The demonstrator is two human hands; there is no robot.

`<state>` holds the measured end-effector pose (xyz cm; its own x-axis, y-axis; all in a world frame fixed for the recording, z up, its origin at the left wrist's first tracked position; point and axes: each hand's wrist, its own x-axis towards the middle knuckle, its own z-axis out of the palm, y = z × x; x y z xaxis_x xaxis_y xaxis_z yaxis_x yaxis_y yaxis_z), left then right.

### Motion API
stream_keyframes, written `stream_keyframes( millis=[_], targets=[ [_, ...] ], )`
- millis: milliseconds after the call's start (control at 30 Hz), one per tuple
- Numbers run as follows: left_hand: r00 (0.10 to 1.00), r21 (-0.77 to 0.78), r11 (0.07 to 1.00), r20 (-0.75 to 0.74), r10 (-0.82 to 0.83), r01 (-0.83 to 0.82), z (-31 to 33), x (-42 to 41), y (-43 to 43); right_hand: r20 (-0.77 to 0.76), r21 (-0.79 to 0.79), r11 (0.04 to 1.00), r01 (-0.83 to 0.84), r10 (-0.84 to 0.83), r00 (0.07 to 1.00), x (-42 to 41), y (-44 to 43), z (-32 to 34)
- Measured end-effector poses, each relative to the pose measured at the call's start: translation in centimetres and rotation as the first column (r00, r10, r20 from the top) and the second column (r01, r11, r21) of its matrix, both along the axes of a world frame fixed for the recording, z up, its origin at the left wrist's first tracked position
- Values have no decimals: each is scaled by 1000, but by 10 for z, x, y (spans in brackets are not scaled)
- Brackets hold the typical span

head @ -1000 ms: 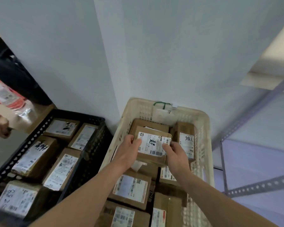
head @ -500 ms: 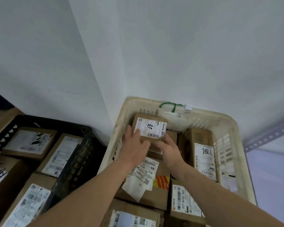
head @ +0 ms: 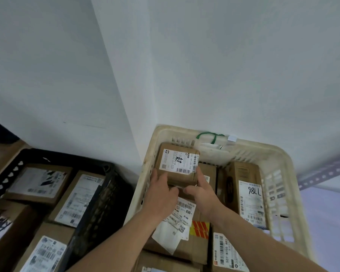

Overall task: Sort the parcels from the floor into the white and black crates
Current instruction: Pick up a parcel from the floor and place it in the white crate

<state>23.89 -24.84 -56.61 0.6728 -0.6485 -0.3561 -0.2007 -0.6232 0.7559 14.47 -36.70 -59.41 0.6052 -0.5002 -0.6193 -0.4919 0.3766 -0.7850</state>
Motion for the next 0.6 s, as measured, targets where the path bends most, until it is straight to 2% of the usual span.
stream_keyframes(
  millis=[133,267,600],
  targets=[
    [999,-24,999,-24,-34,34,22,1,6,-26,-129,991,-20,17,1000,-6,1,28],
    [997,-38,997,-35,-72,70,60,-2,11,-9,-193,980,37,-40,999,-14,14,78],
    [995,-42,995,54,-89,91,161,-31,52,78,-379,922,77,-51,996,-51,56,189]
  ],
)
